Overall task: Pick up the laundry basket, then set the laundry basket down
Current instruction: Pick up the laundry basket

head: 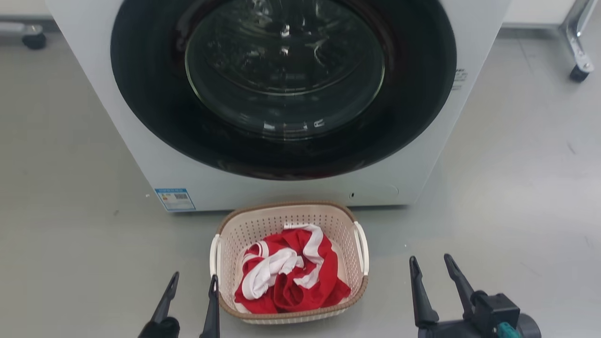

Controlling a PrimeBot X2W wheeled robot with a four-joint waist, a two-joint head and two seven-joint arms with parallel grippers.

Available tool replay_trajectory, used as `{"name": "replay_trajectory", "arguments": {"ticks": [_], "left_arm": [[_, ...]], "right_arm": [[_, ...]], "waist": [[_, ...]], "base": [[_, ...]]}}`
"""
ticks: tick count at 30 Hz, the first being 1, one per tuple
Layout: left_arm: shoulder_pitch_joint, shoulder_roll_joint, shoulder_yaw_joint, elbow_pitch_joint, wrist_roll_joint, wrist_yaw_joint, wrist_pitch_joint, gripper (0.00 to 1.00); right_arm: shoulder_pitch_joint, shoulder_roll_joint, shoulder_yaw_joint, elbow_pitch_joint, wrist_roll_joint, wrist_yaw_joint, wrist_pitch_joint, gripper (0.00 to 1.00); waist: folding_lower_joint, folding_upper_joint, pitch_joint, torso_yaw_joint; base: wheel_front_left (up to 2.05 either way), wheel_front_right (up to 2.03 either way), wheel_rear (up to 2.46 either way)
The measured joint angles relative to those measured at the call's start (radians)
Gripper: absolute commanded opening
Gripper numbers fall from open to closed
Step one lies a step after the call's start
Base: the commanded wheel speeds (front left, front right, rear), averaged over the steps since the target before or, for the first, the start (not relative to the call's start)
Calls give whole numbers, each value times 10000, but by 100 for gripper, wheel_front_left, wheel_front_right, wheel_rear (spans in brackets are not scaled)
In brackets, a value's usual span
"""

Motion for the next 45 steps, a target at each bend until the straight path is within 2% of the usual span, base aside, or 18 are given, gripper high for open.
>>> {"name": "replay_trajectory", "arguments": {"ticks": [23,45], "left_arm": [[-3193,-128,303,1831,-92,-337,-2,100],[-6414,-293,754,3845,-556,-424,-4,100]], "right_arm": [[-3257,-33,-174,1501,-251,251,-44,100],[-6398,-113,-215,2955,-447,364,-73,100]], "waist": [[2,1,3322,-25],[2,2,6720,109]], "base": [[0,0,0],[0,0,0]]}}
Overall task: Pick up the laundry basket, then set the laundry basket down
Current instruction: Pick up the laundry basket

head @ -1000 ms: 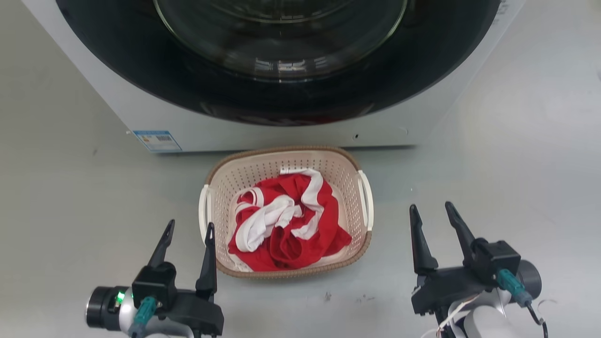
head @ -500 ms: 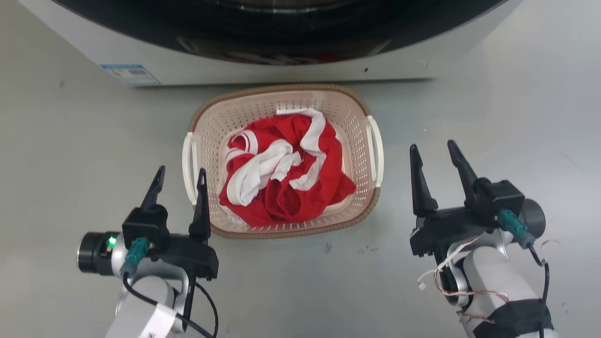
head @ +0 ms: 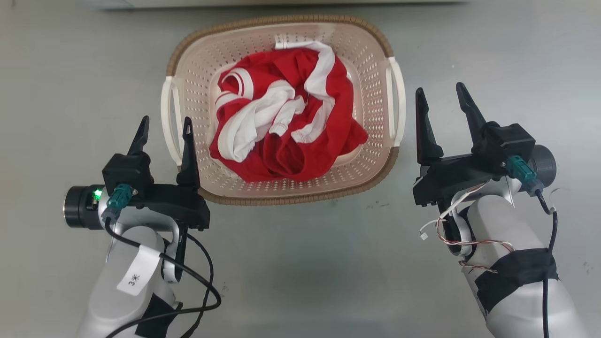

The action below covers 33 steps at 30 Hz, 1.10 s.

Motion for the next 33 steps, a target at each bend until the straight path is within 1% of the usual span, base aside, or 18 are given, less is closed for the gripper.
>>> {"name": "replay_trajectory", "arguments": {"ticks": [8,11,12,15,20,28,33], "left_arm": [[-425,-56,86,848,-81,-13,0,100],[-566,-63,94,1070,-98,-21,0,100],[-616,-63,94,1168,-107,-98,0,100],[-755,-63,98,1400,-121,-119,0,100],[-1223,-48,82,1772,-119,-278,0,100],[-1916,-73,2,2443,-123,-443,0,100],[-2115,-132,-33,2759,-148,-449,0,100]], "right_arm": [[-361,-13,190,677,2,44,0,100],[-453,-15,326,834,33,44,0,100],[-514,-15,376,901,61,44,0,100],[-698,-19,543,1034,130,42,0,100],[-1164,-27,851,1269,397,31,0,100],[-1659,-48,1220,1965,650,-48,0,100],[-1901,-50,1461,2266,788,-61,0,100]], "waist": [[-1,0,729,103],[-1,0,831,161],[-2,0,854,178],[-2,-1,919,216],[-2,-2,1107,232],[-2,-1,1406,251],[-3,-2,1471,286]], "base": [[0,0,0],[0,0,0],[0,0,0],[0,0,0],[0,0,0],[0,0,0],[0,0,0]]}}
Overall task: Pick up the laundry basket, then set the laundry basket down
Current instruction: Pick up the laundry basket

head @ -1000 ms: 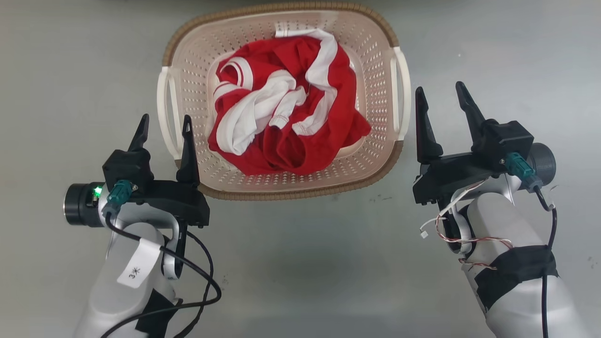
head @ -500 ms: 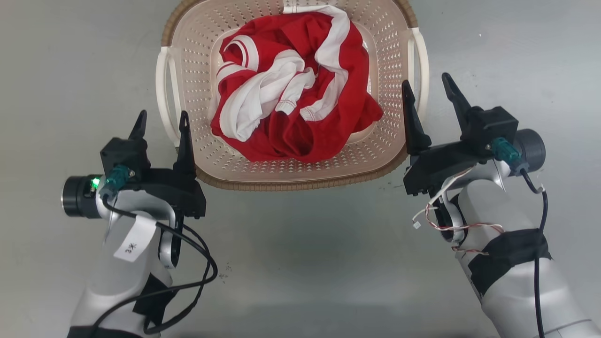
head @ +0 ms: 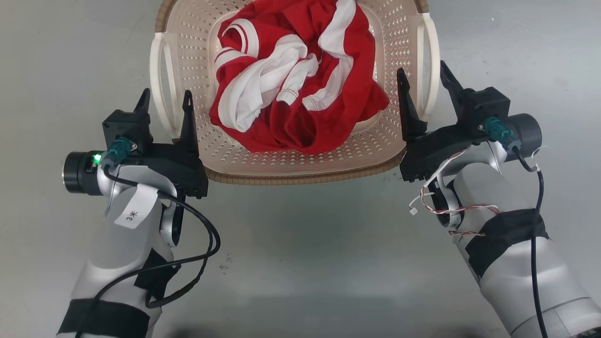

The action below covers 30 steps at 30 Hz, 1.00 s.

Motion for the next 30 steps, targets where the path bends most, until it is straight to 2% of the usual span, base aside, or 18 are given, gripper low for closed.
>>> {"name": "replay_trajectory", "arguments": {"ticks": [7,8,11,14,17,18,19,20,21,22,30], "left_arm": [[-266,-81,-79,552,-25,-86,4,100],[-291,-86,-92,627,-33,-90,6,100],[-443,-94,-109,828,-77,-98,6,100],[-624,-109,-111,1005,-94,-171,8,99],[-725,-130,-153,1177,-102,-205,15,44],[-768,-142,-176,1250,-104,-265,19,31],[-817,-151,-207,1319,-104,-274,33,10],[-857,-153,-234,1377,-105,-337,65,0],[-884,-157,-261,1430,-107,-343,79,0],[-896,-165,-286,1488,-121,-347,81,0],[-1076,-186,-359,1841,-370,-443,75,0]], "right_arm": [[-279,-8,339,464,495,-127,8,100],[-296,-8,391,539,535,-159,13,98],[-358,-13,546,696,690,-165,25,80],[-541,-13,685,861,947,-230,92,49],[-643,-75,798,1007,1076,-259,100,39],[-667,-82,838,1051,1133,-263,100,35],[-682,-84,882,1085,1183,-263,100,28],[-689,-84,934,1131,1216,-265,102,19],[-692,-81,980,1168,1266,-268,100,3],[-721,-73,1018,1185,1323,-341,100,0],[-895,-61,1312,1438,1793,-353,96,0]], "waist": [[0,0,98,92],[0,0,108,105],[0,0,132,143],[0,0,153,180],[0,0,166,208],[0,0,168,215],[0,0,170,220],[0,0,172,225],[1,0,174,227],[0,0,175,229],[0,0,135,210]], "base": [[0,0,0],[0,0,0],[0,0,0],[0,0,0],[0,0,0],[0,0,0],[0,0,0],[0,0,0],[0,0,0],[0,0,0],[0,0,0]]}}
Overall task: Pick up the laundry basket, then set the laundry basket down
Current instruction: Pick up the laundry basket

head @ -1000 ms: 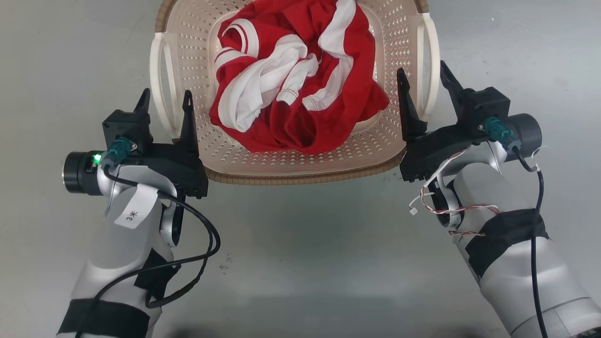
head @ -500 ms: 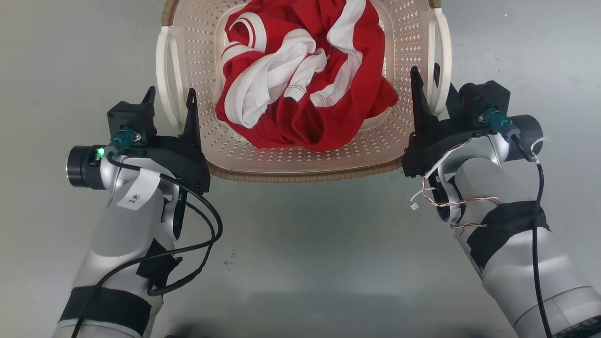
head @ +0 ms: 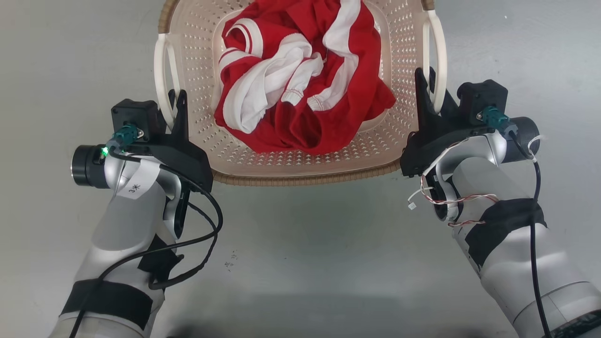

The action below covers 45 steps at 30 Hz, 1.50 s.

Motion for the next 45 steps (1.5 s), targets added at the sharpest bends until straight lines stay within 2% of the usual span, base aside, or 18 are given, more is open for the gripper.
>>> {"name": "replay_trajectory", "arguments": {"ticks": [19,35,45], "left_arm": [[328,-127,-174,1037,-117,-121,0,0],[2112,-111,-1076,1459,-830,-165,-15,0],[3368,-52,-1833,1467,-1459,-163,163,0]], "right_arm": [[694,35,876,604,1118,-86,-8,0],[2476,82,2082,729,2337,-119,13,0],[3690,81,2840,686,3112,-167,453,0]], "waist": [[0,0,-1243,-176],[-2,-1,-3415,-422],[-3,-1,-4874,-556]], "base": [[0,0,0],[0,0,0],[0,0,0]]}}
